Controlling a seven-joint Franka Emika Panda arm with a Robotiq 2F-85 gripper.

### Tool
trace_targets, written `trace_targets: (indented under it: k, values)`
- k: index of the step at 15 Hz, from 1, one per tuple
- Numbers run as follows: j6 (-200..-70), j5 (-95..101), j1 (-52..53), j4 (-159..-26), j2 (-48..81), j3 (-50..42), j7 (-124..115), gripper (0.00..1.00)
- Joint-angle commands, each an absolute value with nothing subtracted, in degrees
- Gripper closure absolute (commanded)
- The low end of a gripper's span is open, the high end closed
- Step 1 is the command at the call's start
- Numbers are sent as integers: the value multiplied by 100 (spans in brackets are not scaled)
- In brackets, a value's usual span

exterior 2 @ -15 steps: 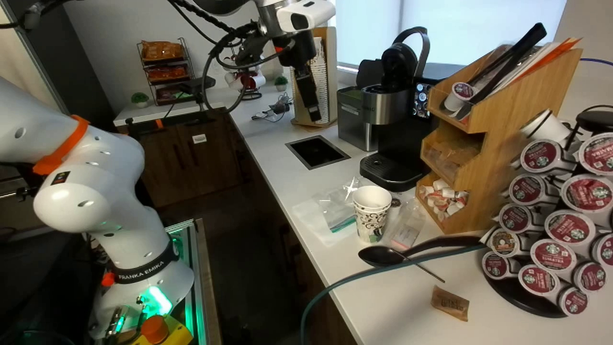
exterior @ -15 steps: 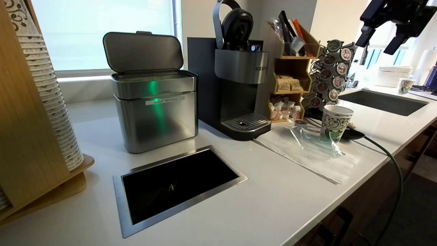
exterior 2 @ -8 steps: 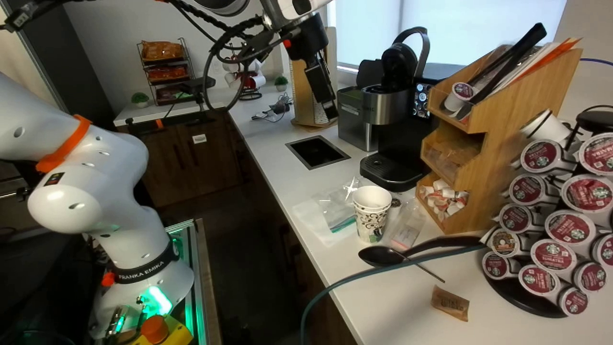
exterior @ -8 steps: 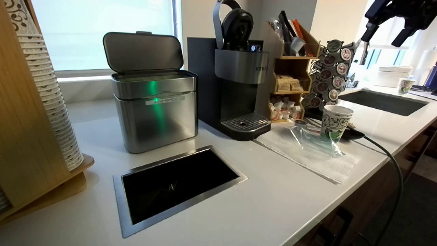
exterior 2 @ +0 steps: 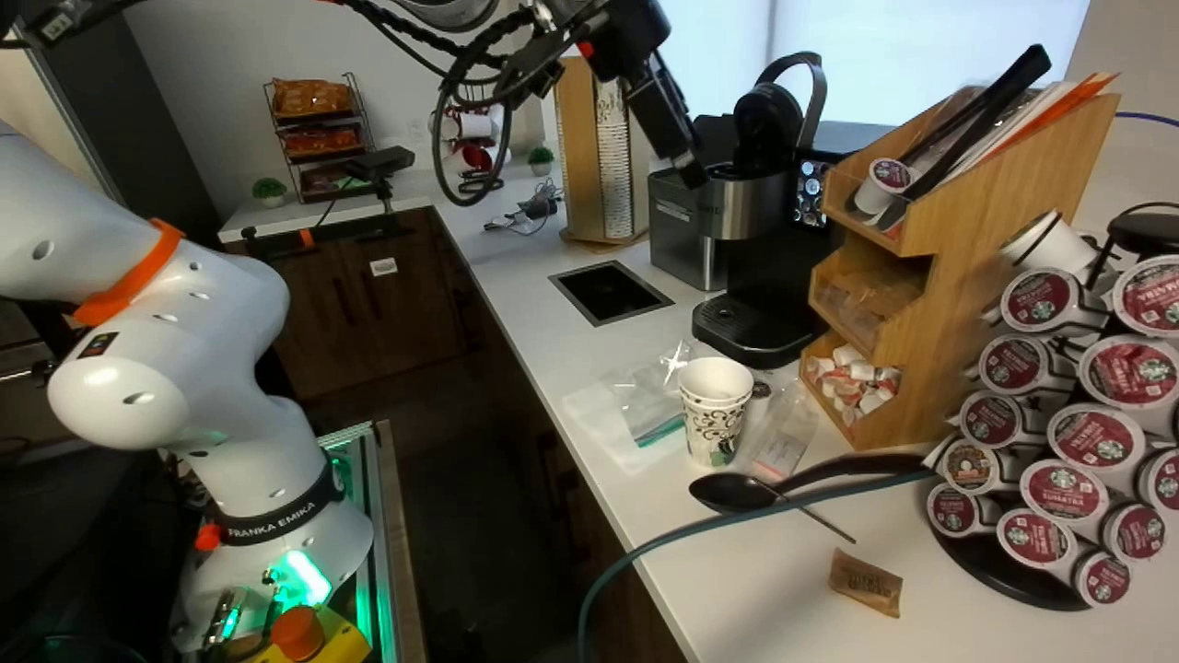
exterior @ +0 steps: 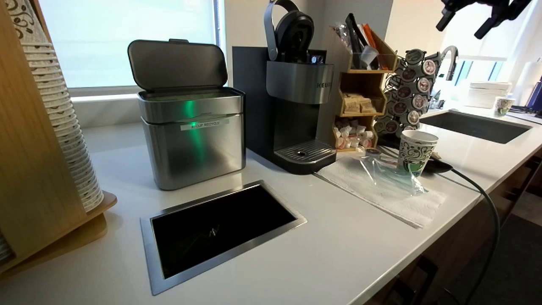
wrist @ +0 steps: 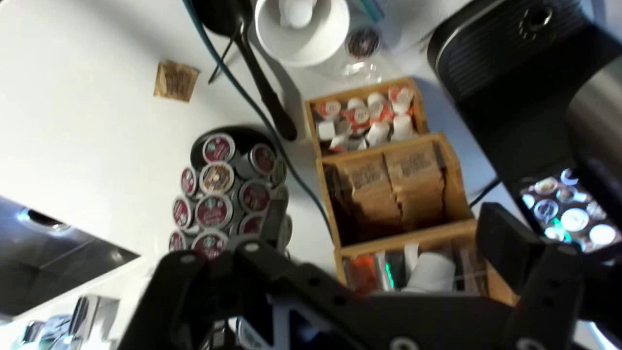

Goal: Put the black tongs on the counter.

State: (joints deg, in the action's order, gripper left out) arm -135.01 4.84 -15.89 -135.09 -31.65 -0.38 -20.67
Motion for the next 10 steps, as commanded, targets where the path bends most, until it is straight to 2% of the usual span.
trace_targets:
  k: [1,10]
  values:
    - [-14548,1033,-2075,-12914,-2404,114,-2761,0]
    - [-14778,1027,-2043,-12595,-2067,-10,-2892,0]
